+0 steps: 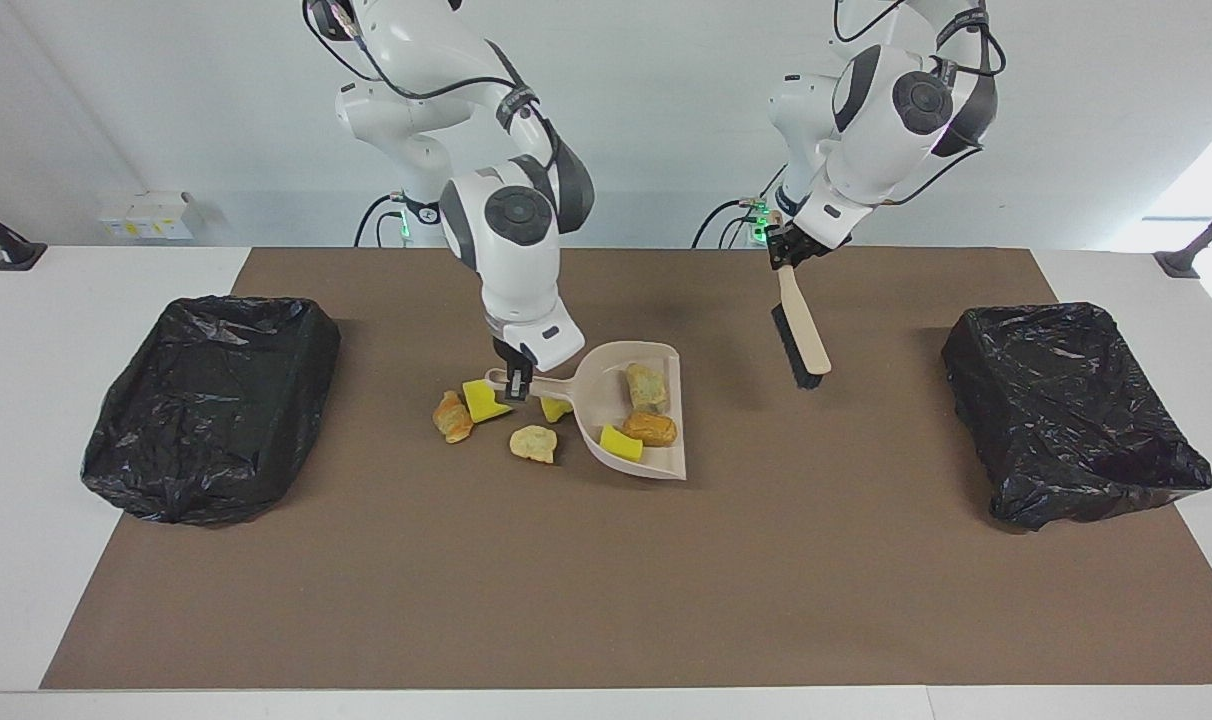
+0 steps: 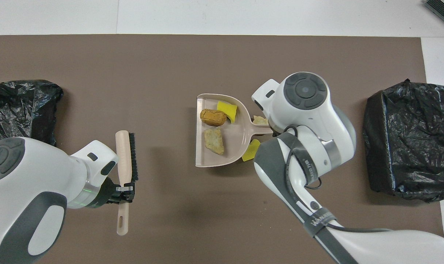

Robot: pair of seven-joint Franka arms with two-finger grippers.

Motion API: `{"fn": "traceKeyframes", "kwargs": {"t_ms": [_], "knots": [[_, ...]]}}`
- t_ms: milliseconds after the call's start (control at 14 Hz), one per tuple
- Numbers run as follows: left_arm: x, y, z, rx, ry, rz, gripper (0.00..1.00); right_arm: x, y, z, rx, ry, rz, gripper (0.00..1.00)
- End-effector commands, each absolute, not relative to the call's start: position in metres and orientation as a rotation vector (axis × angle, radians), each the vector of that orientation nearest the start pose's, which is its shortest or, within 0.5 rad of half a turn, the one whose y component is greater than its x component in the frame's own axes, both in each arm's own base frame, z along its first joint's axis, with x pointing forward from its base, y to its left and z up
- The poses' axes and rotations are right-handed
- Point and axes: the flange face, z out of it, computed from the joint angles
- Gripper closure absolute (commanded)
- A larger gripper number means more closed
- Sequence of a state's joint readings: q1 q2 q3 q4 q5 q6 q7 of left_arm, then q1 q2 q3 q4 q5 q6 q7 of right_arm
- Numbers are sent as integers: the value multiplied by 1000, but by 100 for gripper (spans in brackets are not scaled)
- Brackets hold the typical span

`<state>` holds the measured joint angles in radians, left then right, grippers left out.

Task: Sweep and dump trash in bin
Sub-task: 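Carry the loaded dustpan with the right gripper toward the nearer black bag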

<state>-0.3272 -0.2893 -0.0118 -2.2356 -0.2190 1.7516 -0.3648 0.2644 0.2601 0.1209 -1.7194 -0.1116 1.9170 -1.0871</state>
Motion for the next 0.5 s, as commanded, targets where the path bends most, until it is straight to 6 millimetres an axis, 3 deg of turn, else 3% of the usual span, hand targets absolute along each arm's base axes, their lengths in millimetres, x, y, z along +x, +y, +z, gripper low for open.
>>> {"fn": "traceKeyframes", "kwargs": {"t_ms": [0, 72, 215, 358, 430], "knots": [[406, -170, 469, -3238, -106, 369, 100, 599, 175, 475, -2216, -2228, 132, 100], [403, -187, 457, -3238, -81, 347, 100, 607, 150, 485, -2200, -2240, 130, 100], [396, -216, 451, -3253, -80, 277, 100, 617, 105, 492, -2170, -2264, 134, 100], [388, -257, 435, -3251, -89, 247, 100, 622, 61, 496, -2159, -2282, 143, 100], [387, -275, 420, -3243, -125, 248, 100, 623, 42, 506, -2158, -2301, 127, 100]]}}
